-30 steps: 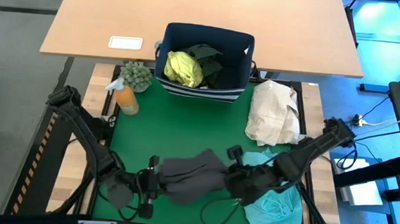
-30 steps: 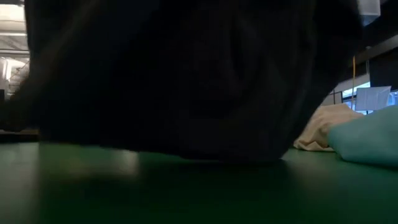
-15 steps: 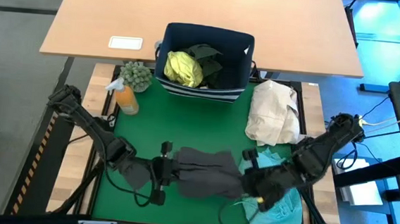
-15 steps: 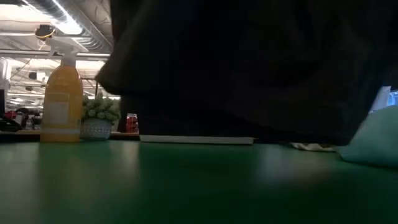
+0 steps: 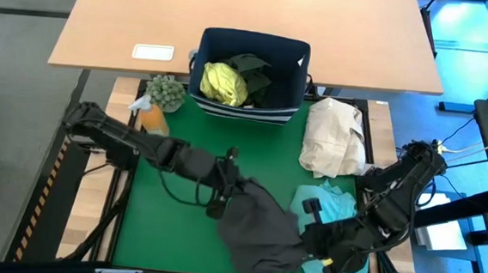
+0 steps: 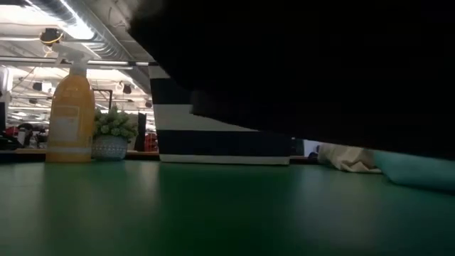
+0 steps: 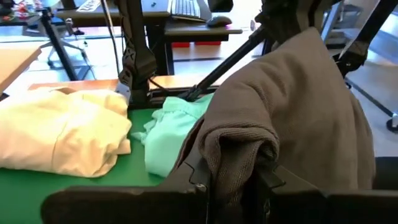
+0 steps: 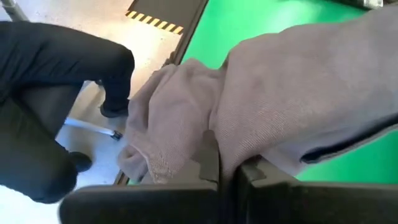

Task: Fold laundry
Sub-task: Stack the black shorts on the blue shorts

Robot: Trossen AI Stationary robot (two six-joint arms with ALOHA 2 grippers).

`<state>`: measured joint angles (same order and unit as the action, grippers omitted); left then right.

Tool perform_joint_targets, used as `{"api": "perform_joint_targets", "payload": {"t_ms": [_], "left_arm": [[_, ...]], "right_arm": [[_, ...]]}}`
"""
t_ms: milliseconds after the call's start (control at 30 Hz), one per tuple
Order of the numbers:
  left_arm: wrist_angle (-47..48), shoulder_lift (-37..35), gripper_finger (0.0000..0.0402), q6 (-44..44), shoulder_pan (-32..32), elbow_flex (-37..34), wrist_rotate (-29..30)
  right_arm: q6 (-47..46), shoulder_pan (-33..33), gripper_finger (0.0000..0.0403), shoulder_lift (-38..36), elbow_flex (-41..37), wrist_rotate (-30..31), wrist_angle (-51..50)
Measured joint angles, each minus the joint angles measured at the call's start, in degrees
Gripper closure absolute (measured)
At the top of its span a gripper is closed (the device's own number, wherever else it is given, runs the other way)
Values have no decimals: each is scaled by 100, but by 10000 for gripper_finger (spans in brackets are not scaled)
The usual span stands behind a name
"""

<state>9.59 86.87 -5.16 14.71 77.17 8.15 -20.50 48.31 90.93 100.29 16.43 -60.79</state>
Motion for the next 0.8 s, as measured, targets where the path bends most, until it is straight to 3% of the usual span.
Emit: {"api": "perform_joint_targets", "payload": {"t_ms": [500,800], "left_arm": [[-1417,907,364,304,-1077,-7,-1710],[-1998,1093,364,279,-1289,1,-2312]], "right_arm": [[-1505,12,402,203,4,-64,-1017],[-1671,6,402,215,4,-76,-83]]}}
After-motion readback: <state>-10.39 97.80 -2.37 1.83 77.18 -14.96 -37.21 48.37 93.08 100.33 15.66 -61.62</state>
